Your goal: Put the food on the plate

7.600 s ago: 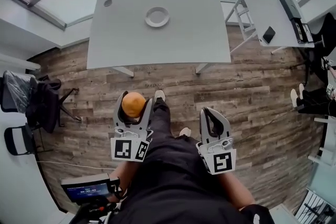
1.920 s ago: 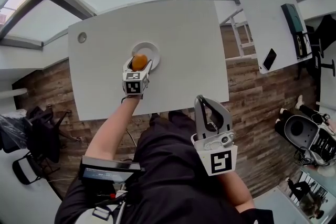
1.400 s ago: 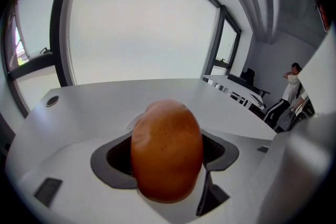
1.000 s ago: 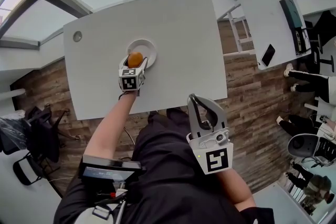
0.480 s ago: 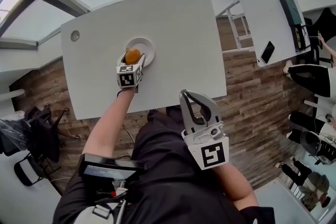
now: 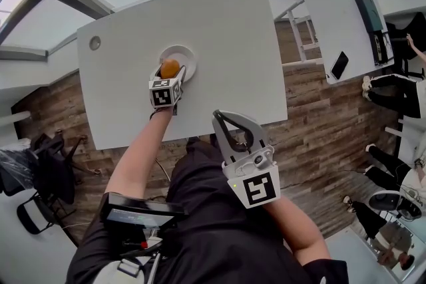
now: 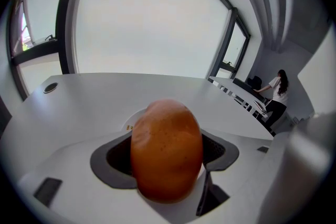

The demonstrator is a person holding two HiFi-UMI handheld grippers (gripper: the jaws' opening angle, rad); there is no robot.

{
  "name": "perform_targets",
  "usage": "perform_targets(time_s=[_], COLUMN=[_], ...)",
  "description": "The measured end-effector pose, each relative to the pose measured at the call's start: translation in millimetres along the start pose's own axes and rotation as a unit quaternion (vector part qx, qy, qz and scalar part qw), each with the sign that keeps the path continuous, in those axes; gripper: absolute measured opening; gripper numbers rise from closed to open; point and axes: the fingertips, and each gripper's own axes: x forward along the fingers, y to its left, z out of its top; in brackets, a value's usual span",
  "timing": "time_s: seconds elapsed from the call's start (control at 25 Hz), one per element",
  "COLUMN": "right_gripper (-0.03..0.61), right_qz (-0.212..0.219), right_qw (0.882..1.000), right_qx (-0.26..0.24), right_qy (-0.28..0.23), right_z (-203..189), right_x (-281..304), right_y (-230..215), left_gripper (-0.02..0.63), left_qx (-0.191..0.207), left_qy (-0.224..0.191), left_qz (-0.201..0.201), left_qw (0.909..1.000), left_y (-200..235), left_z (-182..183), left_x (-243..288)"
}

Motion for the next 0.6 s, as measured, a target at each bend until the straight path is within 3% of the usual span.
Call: perform_targets(time_s=[0.36, 0.6], right_gripper=[0.008, 0.008], right_qz=[0.007, 0.01], right_qw=[1.0, 1.0], right_qx=[0.001, 0.0], right_qy=[0.013, 0.014], right_z=[-6.0, -8.1], right_x=[-1.4, -3.4], right_y=[4.8, 7.3], left_gripper=[0.326, 0.326], left_qx=[-0.003, -0.033], left_qy=[-0.001, 0.003], left_qz=[0.003, -0.005], left_qw=[1.0, 0.9994], left_y=[2.5, 1.5], left_z=[3.4, -0.1], left_x=[2.8, 4.4])
